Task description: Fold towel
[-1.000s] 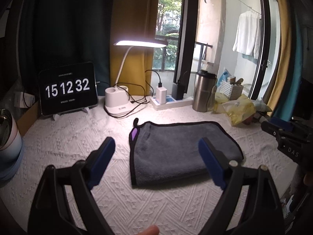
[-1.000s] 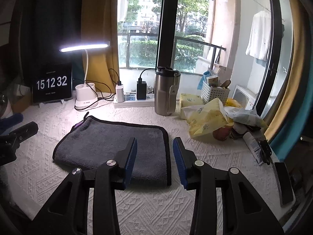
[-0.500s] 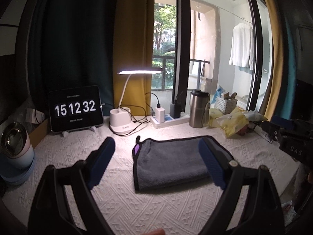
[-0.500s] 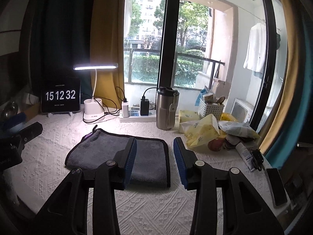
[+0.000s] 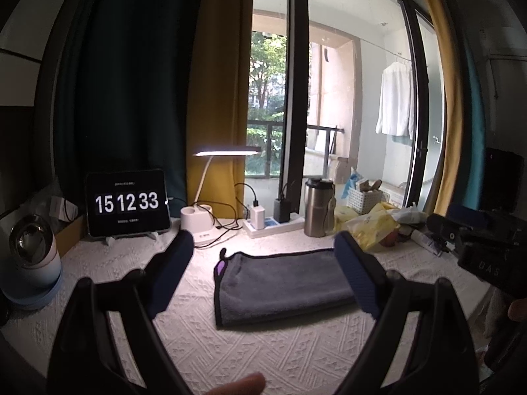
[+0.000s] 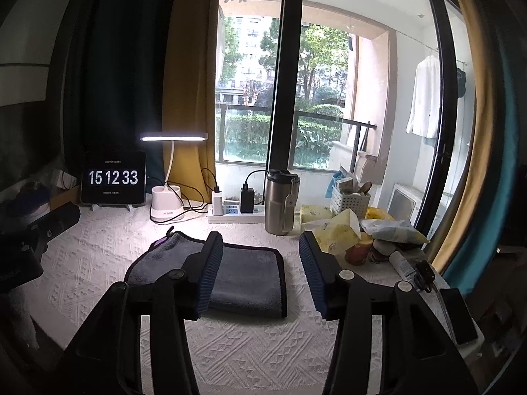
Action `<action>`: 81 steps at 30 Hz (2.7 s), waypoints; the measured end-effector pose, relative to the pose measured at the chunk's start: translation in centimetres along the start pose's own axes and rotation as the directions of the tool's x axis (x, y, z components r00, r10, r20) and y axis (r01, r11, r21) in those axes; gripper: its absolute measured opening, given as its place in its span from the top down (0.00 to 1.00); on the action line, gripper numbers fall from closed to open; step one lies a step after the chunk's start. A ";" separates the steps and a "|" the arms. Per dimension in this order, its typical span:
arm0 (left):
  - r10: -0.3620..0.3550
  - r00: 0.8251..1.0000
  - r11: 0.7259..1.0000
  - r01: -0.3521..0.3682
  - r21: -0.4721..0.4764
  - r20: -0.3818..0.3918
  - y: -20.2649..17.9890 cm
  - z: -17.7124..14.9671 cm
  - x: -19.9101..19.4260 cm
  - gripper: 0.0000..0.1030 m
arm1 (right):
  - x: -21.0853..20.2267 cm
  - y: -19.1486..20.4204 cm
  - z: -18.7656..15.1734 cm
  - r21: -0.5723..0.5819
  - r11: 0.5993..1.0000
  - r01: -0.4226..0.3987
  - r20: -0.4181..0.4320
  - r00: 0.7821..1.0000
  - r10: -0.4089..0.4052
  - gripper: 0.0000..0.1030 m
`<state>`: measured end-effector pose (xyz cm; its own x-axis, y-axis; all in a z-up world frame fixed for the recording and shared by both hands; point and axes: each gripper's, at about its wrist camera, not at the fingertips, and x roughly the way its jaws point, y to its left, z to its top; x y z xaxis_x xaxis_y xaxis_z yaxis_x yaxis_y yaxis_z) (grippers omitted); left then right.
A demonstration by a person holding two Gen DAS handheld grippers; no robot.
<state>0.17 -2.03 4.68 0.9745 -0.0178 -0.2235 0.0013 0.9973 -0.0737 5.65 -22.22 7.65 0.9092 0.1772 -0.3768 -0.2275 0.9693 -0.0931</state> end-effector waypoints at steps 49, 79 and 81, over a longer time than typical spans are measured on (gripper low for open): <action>0.013 0.979 1.000 -0.017 0.020 0.201 -0.2 0.1 -5.9 0.03 | -6.8 0.6 -1.4 0.001 1.000 0.001 0.211 0.977 -0.001 0.39; 0.005 0.983 1.000 -0.009 0.020 0.182 -0.5 0.1 -5.3 0.03 | -5.7 0.8 -1.6 0.009 1.000 -0.008 0.176 0.984 0.006 0.39; 0.006 0.984 1.000 -0.009 0.021 0.181 -0.5 0.0 -5.3 0.03 | -5.7 0.8 -1.6 0.009 1.000 -0.008 0.175 0.984 0.007 0.39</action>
<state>-4.96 -2.44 5.92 0.9990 0.0009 -0.0447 -0.0032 0.9987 -0.0515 -0.29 -22.74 8.23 0.9548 0.2107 -0.2099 -0.2319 0.9693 -0.0820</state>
